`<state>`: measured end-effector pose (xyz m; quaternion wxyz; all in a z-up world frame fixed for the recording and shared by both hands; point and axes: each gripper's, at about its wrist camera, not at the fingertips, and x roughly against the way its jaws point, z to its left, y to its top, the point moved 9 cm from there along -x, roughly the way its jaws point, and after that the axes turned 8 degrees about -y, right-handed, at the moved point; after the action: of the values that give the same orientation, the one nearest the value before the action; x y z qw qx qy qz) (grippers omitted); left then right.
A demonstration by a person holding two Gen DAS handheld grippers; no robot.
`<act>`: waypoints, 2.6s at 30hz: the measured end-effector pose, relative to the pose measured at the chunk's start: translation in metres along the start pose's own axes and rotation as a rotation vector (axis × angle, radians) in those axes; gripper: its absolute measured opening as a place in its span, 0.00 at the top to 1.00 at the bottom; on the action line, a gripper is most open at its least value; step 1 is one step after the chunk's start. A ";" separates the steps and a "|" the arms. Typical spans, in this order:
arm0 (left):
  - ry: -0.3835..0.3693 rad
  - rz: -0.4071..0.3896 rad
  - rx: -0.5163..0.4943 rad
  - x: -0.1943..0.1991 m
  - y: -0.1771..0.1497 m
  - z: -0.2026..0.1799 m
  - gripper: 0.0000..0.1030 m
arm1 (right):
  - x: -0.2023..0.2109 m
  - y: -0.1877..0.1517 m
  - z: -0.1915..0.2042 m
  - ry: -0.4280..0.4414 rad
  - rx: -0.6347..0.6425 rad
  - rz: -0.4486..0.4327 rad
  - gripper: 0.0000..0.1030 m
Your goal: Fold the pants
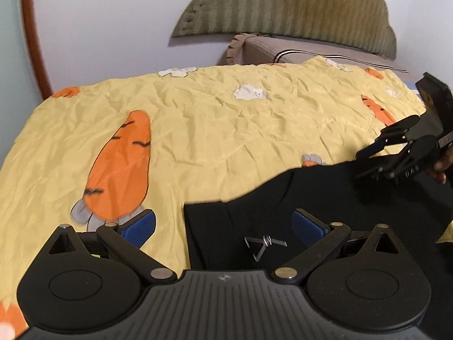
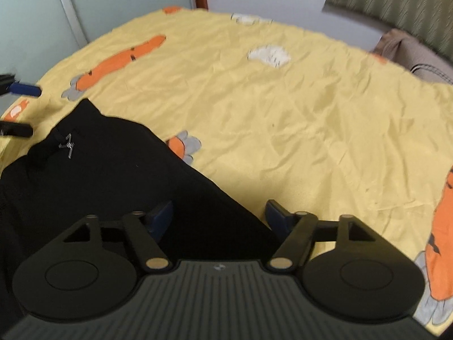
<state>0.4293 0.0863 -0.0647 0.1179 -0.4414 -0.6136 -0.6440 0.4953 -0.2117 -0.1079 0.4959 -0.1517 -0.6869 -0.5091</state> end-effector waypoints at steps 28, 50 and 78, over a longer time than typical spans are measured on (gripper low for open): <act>-0.010 0.172 -0.252 -0.064 0.000 -0.022 0.89 | 0.046 -0.020 0.053 -0.315 0.440 -0.180 0.96; -0.180 0.005 0.243 0.016 -0.002 -0.074 0.15 | 0.101 -0.084 0.143 -0.509 0.657 -0.340 0.96; -0.107 0.033 0.543 0.003 -0.018 -0.065 0.93 | 0.127 -0.129 0.172 -0.549 0.652 -0.347 1.00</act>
<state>0.3874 0.0331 -0.0650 0.2097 -0.4371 -0.7618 -0.4296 0.2541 -0.1591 -0.0706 0.2248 0.0000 -0.9325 -0.2828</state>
